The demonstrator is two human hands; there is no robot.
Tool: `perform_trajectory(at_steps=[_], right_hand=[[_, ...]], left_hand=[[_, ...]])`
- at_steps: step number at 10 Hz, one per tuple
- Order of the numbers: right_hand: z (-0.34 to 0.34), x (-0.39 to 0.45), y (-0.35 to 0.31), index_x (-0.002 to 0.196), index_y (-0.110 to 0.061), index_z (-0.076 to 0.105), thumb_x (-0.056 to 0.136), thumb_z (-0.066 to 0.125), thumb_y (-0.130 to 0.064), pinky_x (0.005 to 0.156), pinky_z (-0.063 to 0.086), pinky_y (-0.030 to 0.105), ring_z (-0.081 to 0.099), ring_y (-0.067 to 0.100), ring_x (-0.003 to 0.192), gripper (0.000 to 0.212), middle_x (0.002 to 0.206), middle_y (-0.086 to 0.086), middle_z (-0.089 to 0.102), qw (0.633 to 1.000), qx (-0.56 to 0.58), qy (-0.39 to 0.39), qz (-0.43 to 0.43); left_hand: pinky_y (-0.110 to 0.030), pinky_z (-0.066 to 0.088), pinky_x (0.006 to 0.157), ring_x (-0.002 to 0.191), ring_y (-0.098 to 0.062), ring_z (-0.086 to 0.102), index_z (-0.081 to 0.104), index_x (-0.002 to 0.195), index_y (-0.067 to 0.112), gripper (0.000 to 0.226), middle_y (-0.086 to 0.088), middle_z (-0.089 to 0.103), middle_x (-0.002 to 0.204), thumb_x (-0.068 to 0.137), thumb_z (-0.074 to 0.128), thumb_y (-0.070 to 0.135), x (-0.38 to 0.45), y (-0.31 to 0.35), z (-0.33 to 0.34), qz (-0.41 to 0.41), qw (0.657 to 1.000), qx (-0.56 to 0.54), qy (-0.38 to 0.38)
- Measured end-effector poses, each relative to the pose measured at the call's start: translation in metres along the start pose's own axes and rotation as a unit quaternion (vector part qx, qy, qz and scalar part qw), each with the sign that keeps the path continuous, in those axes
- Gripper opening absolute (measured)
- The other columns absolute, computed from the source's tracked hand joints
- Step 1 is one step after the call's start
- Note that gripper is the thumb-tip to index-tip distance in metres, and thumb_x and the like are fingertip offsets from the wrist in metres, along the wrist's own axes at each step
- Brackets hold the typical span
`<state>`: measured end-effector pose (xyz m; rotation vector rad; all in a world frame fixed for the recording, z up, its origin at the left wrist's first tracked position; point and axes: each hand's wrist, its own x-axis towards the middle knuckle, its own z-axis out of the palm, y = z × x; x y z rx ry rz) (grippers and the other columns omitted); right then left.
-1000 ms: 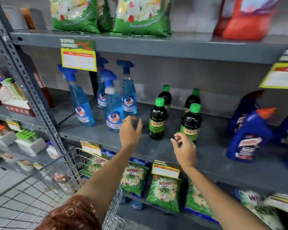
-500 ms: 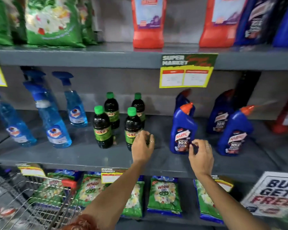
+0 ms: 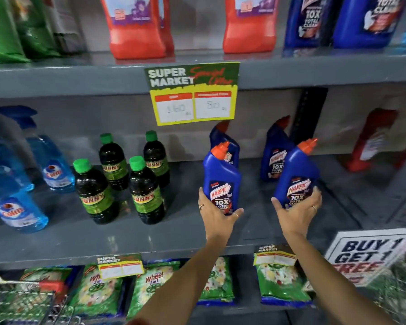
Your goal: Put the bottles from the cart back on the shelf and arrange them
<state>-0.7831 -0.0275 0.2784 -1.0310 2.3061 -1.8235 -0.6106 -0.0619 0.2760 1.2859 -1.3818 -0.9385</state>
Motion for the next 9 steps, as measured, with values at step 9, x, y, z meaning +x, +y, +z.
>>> perform_trajectory(at_steps=[9], right_hand=[[0.000,-0.023,-0.002,0.144,-0.003,0.015,0.070,0.077,-0.024,0.112,0.031,0.050,0.019,0.038,0.140,0.098,0.152,0.023,0.018,0.993,-0.064,0.017,-0.101]], left_hand=[[-0.024,0.033,0.102,0.121,-0.016,0.040,0.013,0.142,0.013,0.114,-0.010,0.026,0.140,0.055,0.086,0.024,-0.003,-0.002,0.000,0.019,1.000,0.017,0.005]])
